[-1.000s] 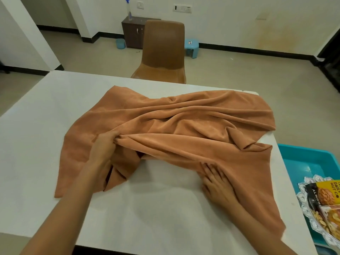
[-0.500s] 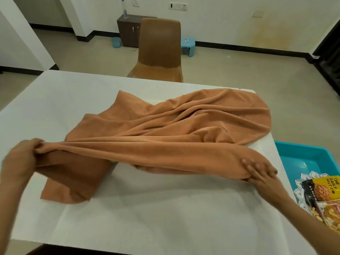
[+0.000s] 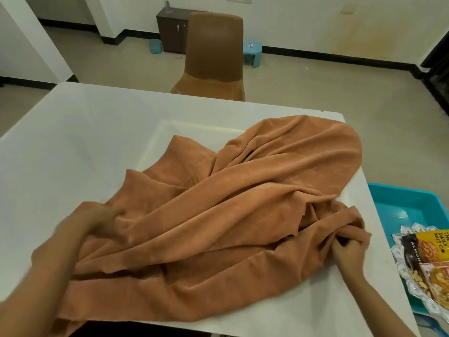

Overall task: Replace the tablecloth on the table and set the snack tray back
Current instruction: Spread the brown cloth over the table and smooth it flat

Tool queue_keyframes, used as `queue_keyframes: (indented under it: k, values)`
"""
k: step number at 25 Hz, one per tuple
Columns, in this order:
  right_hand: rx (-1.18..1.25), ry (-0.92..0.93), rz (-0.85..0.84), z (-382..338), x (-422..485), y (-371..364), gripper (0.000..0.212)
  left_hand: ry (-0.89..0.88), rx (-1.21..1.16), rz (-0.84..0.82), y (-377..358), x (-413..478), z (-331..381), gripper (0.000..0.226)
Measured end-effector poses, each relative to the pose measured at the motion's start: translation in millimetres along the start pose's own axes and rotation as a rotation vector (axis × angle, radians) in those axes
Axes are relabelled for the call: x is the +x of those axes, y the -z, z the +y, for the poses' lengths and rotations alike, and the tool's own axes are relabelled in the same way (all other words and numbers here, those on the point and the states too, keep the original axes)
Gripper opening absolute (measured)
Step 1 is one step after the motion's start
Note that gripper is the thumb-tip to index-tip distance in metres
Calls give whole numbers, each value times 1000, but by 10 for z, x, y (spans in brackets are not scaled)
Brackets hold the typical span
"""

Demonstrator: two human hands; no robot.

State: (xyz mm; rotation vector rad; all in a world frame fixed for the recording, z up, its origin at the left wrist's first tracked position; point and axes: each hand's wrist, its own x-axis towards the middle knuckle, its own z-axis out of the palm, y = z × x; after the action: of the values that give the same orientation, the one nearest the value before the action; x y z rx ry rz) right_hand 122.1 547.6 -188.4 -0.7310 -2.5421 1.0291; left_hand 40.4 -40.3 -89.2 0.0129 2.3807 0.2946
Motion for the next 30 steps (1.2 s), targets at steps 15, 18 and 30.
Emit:
queue_keyframes:
  k: [15, 18, 30]
  values:
    - [-353, 45, -280, -596, 219, -587, 104, 340, -421, 273, -81, 641, 818, 109]
    - [-520, 11, -287, -464, 397, -504, 95, 385, -421, 308, -65, 701, 698, 116]
    - [-924, -75, -317, 15, 966, 84, 89, 431, -335, 326, -50, 803, -333, 126]
